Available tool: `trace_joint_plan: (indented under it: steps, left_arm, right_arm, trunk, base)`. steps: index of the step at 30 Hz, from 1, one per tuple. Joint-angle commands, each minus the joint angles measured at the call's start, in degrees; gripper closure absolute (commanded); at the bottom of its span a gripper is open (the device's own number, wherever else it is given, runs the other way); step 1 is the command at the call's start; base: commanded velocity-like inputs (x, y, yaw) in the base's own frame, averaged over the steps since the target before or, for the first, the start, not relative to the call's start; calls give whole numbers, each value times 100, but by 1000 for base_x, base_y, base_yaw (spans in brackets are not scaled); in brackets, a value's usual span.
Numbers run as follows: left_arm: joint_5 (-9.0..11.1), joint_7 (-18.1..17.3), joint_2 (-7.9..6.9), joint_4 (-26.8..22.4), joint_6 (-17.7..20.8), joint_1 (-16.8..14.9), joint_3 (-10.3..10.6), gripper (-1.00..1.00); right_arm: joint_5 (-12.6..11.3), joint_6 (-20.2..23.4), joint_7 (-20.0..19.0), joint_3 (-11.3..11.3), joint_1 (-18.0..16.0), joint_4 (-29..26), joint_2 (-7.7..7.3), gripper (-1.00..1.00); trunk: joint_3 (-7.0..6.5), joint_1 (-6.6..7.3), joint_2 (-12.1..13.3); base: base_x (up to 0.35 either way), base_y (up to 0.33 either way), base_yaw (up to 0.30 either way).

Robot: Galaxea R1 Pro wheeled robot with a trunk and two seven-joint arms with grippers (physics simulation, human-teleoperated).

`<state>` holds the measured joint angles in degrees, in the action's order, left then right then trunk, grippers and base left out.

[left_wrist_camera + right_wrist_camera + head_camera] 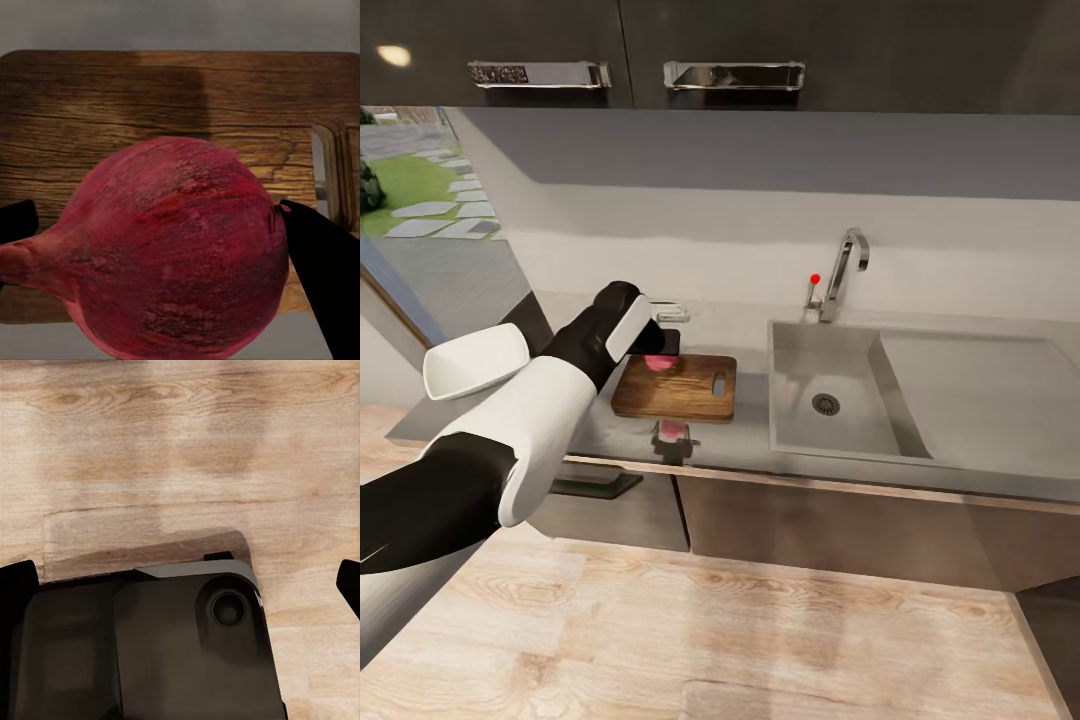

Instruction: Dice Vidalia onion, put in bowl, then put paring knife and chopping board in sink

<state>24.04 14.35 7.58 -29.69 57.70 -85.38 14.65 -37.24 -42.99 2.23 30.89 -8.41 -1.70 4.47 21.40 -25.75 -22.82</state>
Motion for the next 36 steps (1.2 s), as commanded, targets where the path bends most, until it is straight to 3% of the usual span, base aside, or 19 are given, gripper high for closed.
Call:
trace_joint_plan:
  steps: [1,21,23,36]
  left_arm:
    - [57,50,-2,4,13,-5,29,100]
    - [56,33,32,230,-10,153,29,100]
    - [83,5,52,278,-22,163,38,100]
    - [83,24,59,-48,-13,196,29,100]
  right_arm:
    - [-28,-16,23,49,-3,3,1,-100]
    - [-12,-36,-9,54,-3,3,12,-100]
    - [-2,-44,-9,60,2,-6,78,-100]
    - [-11,-43,-20,65,6,-8,57,-100]
  trunk:
    - [9,-3,-10]
    - [9,-3,-10]
    - [9,-3,-10]
    - [9,-3,-10]
  base:
    - [0,0,0]
    - [0,0,0]
    - [0,0,0]
    - [0,0,0]
